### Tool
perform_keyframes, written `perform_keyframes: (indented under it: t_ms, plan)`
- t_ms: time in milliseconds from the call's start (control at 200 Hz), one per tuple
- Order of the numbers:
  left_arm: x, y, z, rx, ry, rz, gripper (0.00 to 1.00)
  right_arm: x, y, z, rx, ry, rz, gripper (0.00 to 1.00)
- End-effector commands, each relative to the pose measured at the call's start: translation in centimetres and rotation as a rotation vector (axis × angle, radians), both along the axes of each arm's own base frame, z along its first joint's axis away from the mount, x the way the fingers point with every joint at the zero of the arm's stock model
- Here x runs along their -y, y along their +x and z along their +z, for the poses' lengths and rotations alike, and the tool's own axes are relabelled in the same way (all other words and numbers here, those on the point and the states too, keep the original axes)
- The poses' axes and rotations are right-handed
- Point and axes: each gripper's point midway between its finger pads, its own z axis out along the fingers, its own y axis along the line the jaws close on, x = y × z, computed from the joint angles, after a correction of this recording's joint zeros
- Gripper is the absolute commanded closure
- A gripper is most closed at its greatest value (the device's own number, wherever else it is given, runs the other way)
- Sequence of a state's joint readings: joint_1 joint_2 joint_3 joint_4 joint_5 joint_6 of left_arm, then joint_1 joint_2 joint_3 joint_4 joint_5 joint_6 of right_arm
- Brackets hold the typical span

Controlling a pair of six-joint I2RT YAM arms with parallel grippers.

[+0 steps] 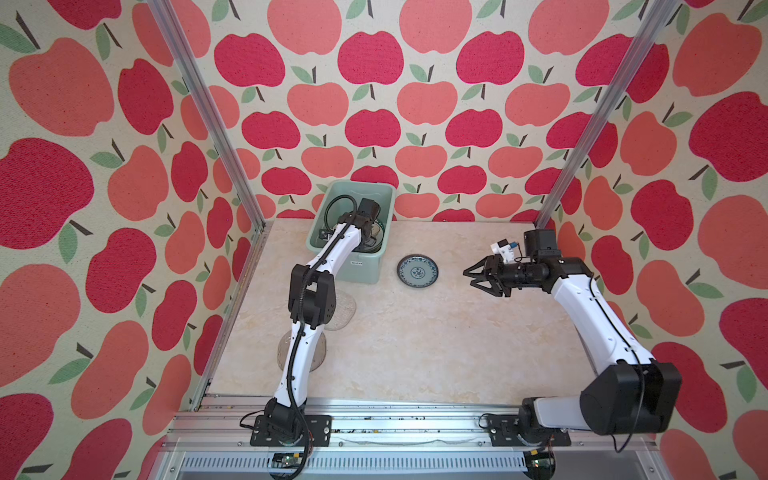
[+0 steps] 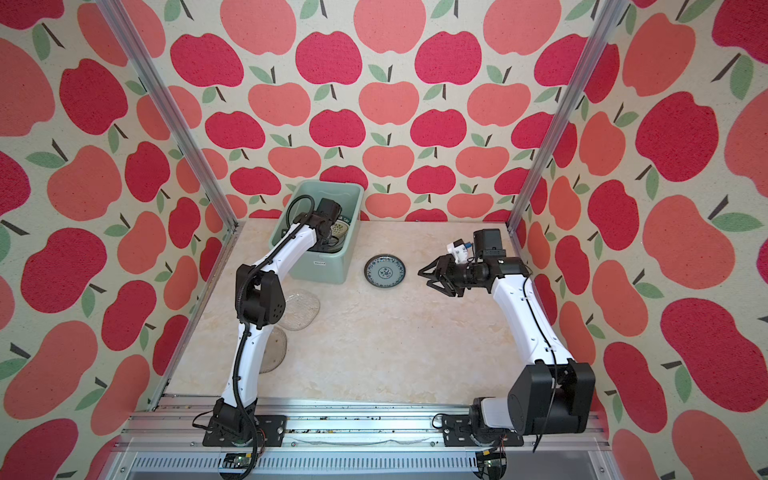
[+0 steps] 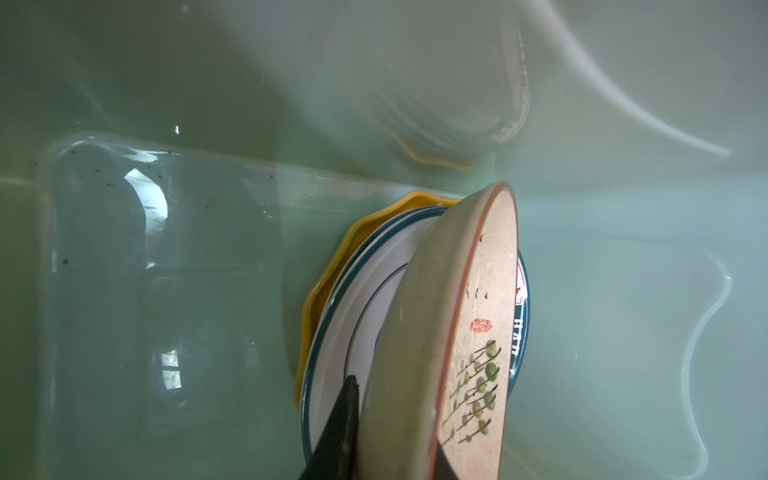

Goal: Place the plates into the plastic bin on the countertop
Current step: 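Lower the cream plate onto the bin stack with the left gripper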

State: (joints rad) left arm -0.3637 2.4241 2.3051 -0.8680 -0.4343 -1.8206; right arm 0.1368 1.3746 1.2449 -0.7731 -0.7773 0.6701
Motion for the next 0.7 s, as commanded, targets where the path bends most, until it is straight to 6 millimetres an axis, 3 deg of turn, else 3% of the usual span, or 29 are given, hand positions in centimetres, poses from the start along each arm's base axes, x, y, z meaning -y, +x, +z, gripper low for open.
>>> perform_keyframes:
  t_ms: [0,220,695]
  plan:
    - [0.0,1.2,2.2,0.073,-0.025,0.024,0.98,-0.1,0.2,0.7,0.033,0.014,0.018,0.5]
    - [0.0,0.9,1.5,0.036,-0.03,0.009,0.83,-0.1,0.3,0.7,0.033,0.012,0.015,0.5]
    - [0.6,0.9,-0.9,-0.041,-0.067,-0.037,0.65,-0.1,0.3,0.6,0.024,0.011,0.024,0.5]
